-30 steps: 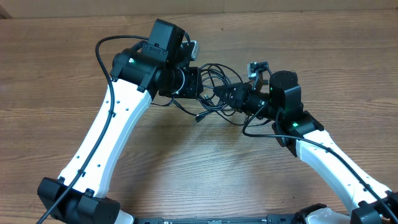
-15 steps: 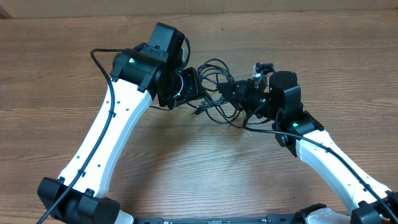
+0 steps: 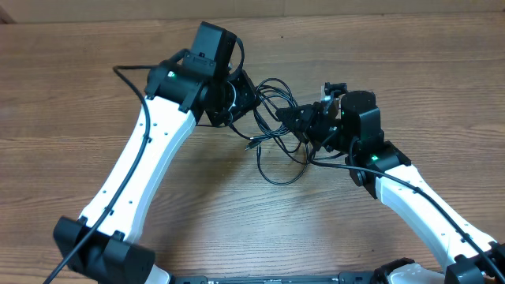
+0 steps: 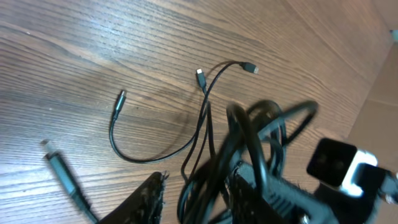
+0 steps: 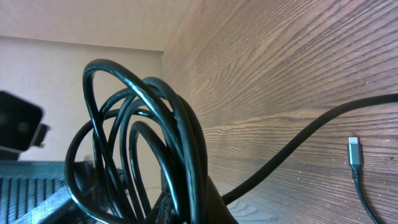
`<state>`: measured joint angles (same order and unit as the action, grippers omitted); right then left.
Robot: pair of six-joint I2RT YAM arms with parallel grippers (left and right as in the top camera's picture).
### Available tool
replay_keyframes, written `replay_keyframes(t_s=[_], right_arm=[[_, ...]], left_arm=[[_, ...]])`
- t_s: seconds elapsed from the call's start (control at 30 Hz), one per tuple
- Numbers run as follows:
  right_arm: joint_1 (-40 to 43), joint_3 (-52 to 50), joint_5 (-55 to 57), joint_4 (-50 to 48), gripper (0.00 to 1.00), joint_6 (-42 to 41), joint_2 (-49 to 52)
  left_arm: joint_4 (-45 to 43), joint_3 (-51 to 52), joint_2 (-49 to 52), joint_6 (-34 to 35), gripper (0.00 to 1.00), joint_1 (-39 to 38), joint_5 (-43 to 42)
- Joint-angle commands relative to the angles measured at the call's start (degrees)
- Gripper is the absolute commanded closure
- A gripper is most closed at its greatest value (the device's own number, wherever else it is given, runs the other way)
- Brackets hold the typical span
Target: Untangle cables
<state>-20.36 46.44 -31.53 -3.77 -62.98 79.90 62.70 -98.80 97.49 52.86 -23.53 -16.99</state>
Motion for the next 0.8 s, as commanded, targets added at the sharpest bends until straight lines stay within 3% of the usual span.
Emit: replay_keyframes(t_s=[0.0, 0.17, 0.27, 0.43, 0.63, 0.77], right_arm=[[-0.2, 0.9, -0.5, -0.4, 0.96, -0.2, -0.2], [-0.2, 0.9, 0.5, 0.4, 0.96, -0.2, -0.2], [-0.2, 0.9, 2.0, 1.1, 0.96, -0.2, -0.2], [-0.2, 0.9, 3.6, 1.3, 0.96, 0.0, -0.2], [-0.2, 0.9, 3.6, 1.4, 0.96, 0.0, -0.2], [-0.2, 0.9, 3.1, 1.4, 0.96, 0.0, -0.2]], left_arm=[[-2.0, 0.2, 3.3, 1.6, 0.66, 0.3, -1.6], [-6.0, -1.7, 2.8, -2.5, 0.65, 4.6, -5.3], [-5.7, -3.4, 2.7, -5.1, 0.66, 8.8, -14.0], [-5.1, -3.4, 2.7, -4.3, 0.69, 9.2, -23.7], [-4.2, -3.4, 2.7, -1.8, 0.73, 6.2, -23.6], [-1.4, -3.3, 2.9, -1.0, 0.69, 4.0, -14.4]])
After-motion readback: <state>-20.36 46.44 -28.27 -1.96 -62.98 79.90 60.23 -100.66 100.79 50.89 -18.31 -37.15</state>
